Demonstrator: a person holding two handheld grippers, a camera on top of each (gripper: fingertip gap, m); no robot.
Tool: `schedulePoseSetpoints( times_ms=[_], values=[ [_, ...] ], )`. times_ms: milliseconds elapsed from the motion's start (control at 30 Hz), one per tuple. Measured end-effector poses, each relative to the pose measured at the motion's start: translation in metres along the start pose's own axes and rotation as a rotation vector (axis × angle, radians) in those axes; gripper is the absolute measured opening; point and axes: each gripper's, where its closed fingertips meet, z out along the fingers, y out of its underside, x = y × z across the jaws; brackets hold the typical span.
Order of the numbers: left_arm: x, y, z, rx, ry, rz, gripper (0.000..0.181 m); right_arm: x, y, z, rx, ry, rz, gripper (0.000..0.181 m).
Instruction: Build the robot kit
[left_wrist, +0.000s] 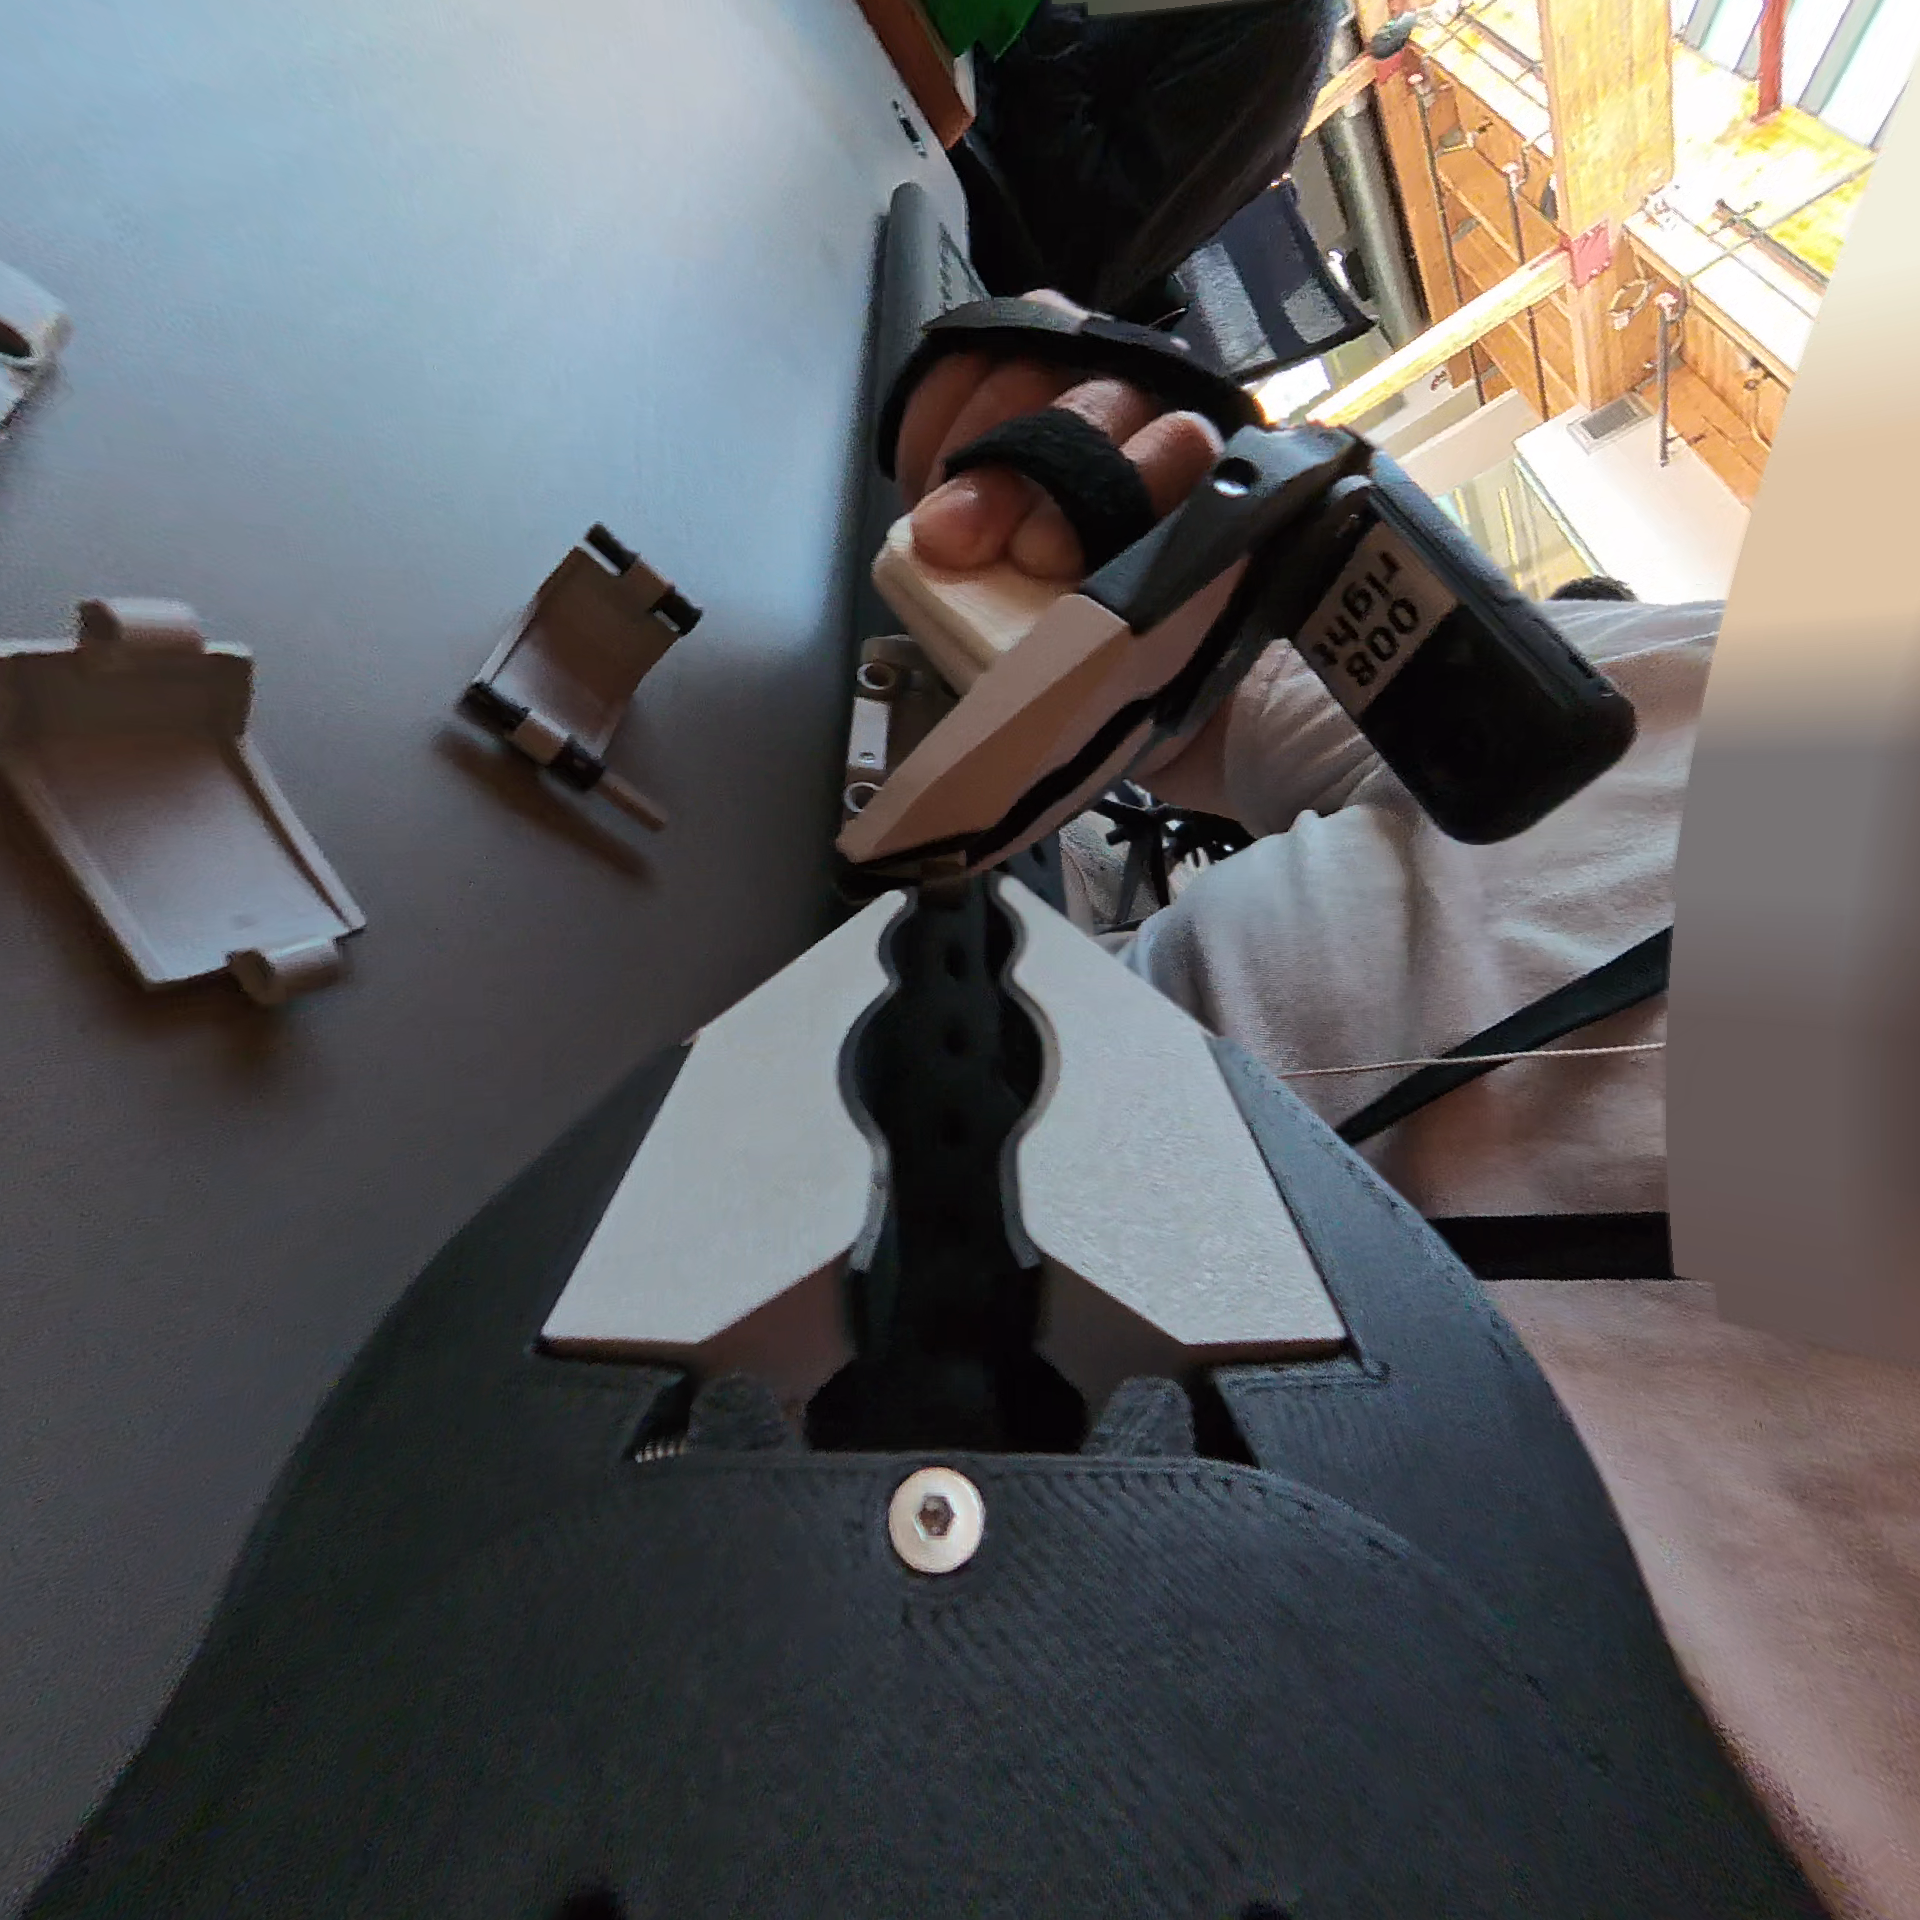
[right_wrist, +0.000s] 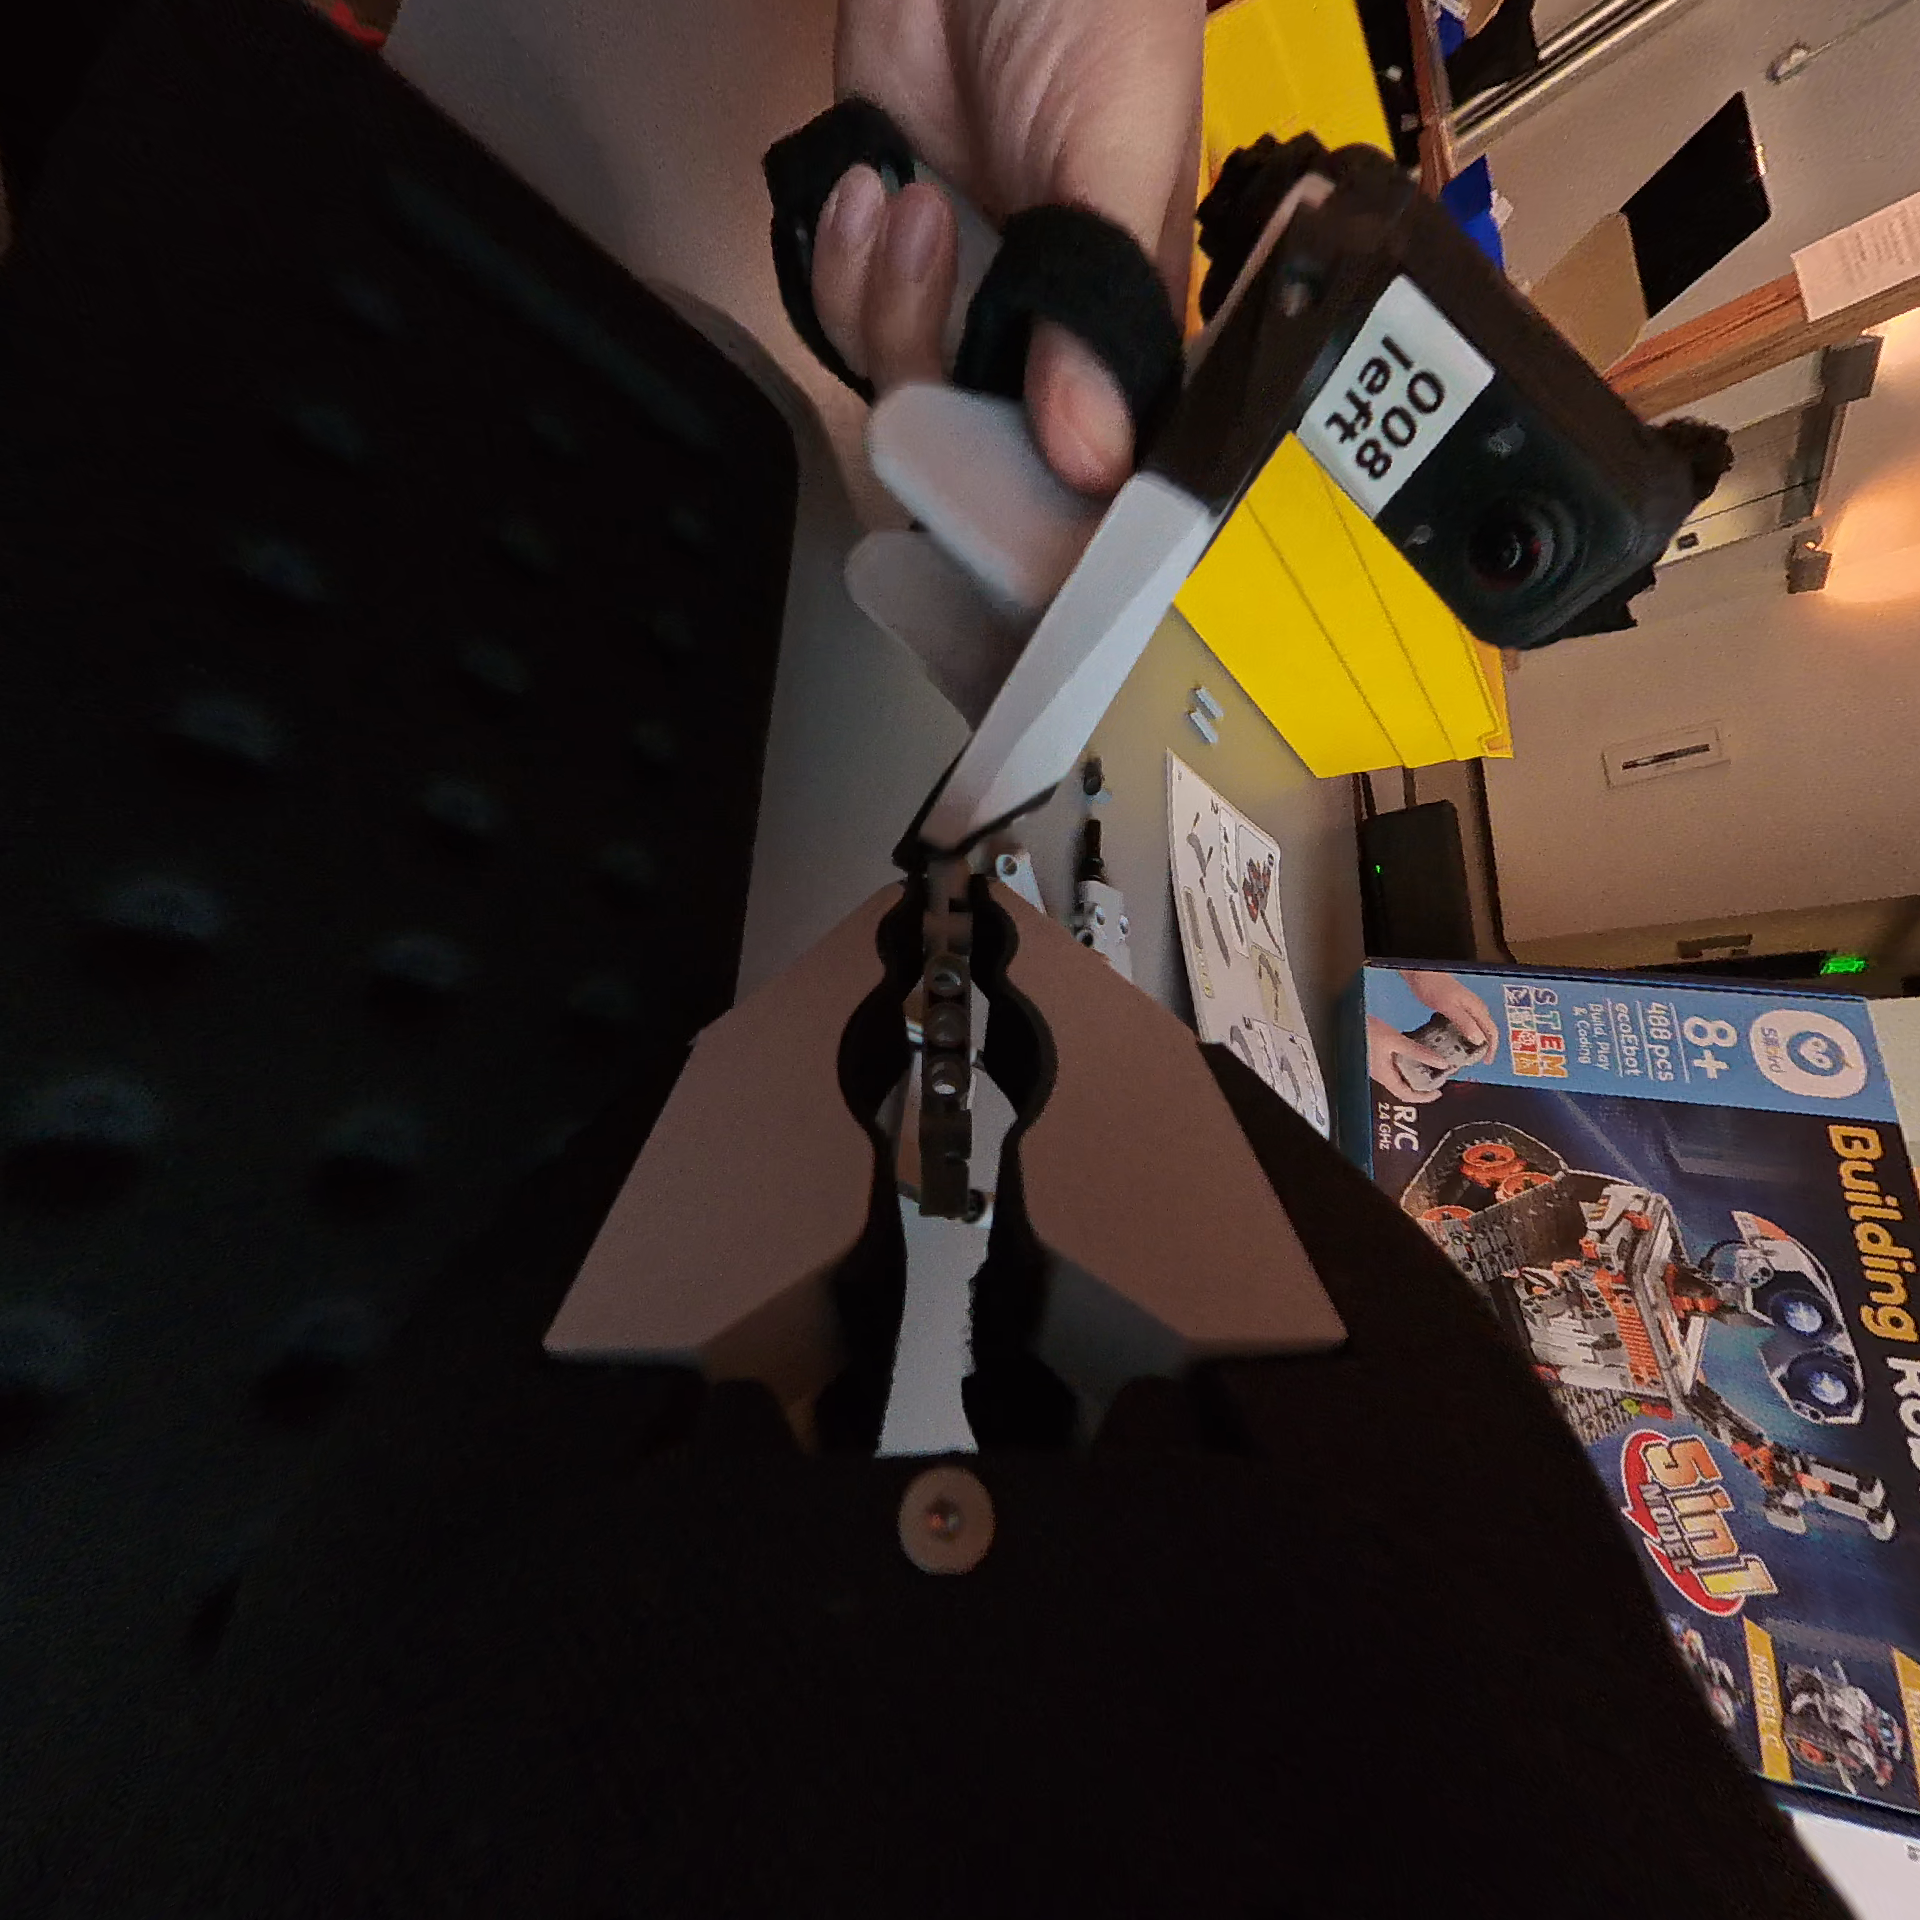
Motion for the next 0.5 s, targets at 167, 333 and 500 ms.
schedulePoseSetpoints(
  times_ms=[167, 333, 500],
  values=[
    [-0.002, 0.002, 0.001, 0.017, 0.045, -0.079, 0.005, -0.002, 0.000, -0.001, 0.019, -0.034, 0.064, 0.007],
    [0.008, 0.003, -0.003, 0.026, 0.107, -0.108, 0.006, 0.001, -0.010, -0.009, 0.116, -0.047, 0.150, 0.008],
    [0.014, 0.006, -0.003, 0.029, 0.104, -0.065, 0.006, -0.002, -0.015, -0.014, 0.164, -0.078, 0.206, 0.008]
  ],
)
